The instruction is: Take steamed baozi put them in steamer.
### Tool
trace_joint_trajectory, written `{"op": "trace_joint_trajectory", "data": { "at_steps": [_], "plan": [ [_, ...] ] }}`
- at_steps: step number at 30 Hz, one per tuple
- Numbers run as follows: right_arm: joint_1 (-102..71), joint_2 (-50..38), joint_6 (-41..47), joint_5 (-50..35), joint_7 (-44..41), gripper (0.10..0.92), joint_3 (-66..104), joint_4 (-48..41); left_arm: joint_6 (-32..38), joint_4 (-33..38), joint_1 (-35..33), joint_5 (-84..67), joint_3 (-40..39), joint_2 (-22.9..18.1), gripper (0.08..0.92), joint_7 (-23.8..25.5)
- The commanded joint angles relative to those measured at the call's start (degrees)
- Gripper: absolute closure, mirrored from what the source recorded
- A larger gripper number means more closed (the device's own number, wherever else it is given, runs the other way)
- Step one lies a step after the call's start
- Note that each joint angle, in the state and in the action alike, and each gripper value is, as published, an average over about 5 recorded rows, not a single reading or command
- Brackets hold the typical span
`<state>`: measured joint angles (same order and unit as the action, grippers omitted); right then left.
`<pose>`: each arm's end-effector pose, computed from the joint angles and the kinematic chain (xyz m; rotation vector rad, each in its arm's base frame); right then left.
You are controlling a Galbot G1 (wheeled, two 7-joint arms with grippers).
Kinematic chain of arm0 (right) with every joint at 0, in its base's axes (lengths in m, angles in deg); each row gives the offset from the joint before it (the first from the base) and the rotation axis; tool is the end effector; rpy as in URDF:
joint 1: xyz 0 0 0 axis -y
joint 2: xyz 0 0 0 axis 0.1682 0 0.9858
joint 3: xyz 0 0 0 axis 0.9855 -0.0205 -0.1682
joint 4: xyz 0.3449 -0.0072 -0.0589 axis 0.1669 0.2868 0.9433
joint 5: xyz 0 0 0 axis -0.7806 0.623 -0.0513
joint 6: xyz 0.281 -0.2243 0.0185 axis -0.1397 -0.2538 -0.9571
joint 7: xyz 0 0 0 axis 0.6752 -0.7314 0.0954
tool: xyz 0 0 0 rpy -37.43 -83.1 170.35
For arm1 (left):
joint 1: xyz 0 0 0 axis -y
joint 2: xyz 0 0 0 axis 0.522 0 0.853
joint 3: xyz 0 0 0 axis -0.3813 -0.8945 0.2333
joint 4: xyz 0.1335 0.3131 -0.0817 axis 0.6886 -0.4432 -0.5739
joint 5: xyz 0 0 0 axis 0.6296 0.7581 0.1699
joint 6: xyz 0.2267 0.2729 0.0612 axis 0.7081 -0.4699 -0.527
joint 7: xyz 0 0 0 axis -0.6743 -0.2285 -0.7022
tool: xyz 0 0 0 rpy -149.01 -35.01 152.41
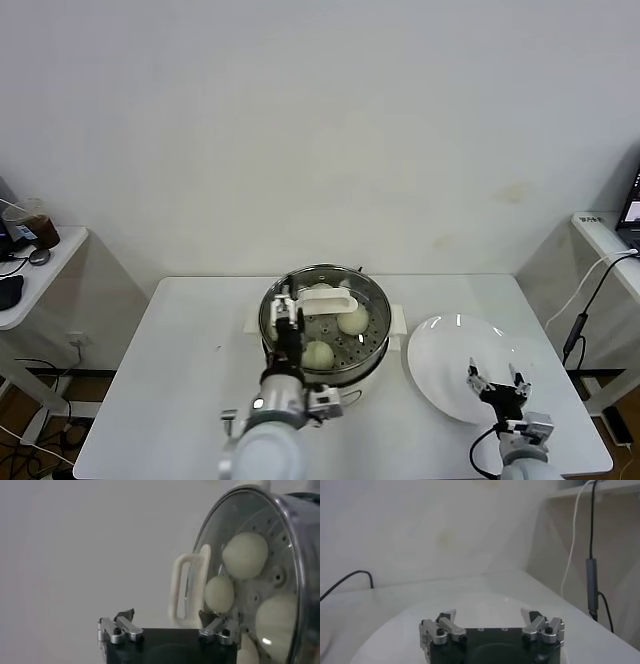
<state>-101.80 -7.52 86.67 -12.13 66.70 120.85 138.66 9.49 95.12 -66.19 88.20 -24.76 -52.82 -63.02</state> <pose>0.2197 -0.1301 -0.3822 -0.2376 -2.8687 -0.0890 0.2275 -0.1294 -0.2097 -0.0938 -2.4255 -1.9499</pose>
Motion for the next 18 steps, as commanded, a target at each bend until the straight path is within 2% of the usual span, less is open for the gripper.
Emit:
{"op": "trace_joint_trajectory", "data": {
  "at_steps": [1,4,8,12,15,18],
  "plan": [
    [-2.31,0.06,-1.17,2.44,-3.31,0.203,-3.71,4.26,6.09,14.69,-8.33,-23.14,13.59,2.40,0.177,-11.20],
    [-3.50,0.22,-3.25,7.12,-4.97,0.203,-4.62,5.50,11.25,14.35,-11.65,-37.48,21.50,1.43,0.177,-14.89],
    [-6.27,-0.34,-2.63,7.37,-4.67,0.203,-6.74,8.71,28.11,10.09,-19.19,-58.97,33.62,-0.26,0.177,-17.68],
    [-8.37,-0.99,-2.05,6.02,-3.42,0.203,-7.96,10.90,43.84,2.88,-25.65,-67.83,39.93,-1.60,0.177,-20.36],
    [-9.27,-1.27,-1.75,5.34,-2.55,0.203,-8.33,11.46,46.29,0.59,-29.83,-69.70,40.19,-2.76,0.177,-22.13],
    [-9.84,-1.29,-1.49,4.89,-1.73,0.203,-8.45,11.61,40.90,-0.35,-32.69,-71.67,39.00,-3.94,0.177,-22.44]
  ]
}}
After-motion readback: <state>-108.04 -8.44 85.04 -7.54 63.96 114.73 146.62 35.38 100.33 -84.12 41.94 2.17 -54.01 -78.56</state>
